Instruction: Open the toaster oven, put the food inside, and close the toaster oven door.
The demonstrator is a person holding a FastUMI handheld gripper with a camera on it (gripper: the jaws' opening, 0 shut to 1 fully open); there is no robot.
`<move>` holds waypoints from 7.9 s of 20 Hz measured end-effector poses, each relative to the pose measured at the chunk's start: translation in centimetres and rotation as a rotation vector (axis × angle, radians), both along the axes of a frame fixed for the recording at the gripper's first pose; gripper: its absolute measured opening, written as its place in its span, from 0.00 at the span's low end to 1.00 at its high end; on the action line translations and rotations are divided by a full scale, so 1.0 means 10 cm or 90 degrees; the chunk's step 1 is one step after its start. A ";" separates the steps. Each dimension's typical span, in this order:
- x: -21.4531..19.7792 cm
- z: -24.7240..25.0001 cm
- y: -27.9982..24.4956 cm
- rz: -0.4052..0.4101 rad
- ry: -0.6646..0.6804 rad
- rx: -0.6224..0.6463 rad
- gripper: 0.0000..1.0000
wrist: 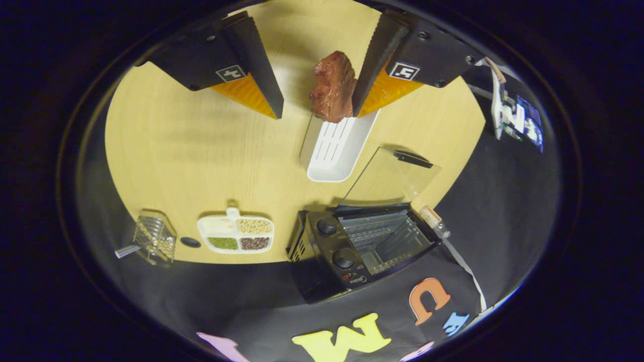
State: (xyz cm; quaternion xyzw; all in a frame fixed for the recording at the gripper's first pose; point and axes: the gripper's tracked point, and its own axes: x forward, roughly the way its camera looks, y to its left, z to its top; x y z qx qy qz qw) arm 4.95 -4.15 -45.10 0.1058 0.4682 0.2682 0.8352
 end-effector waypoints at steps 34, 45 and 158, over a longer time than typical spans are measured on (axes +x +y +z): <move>1.06 0.98 2.31 -0.290 0.014 0.405 0.17; 1.94 0.62 2.67 -0.565 -0.073 0.513 0.17; 0.97 0.91 2.04 -0.215 -0.240 -0.187 1.00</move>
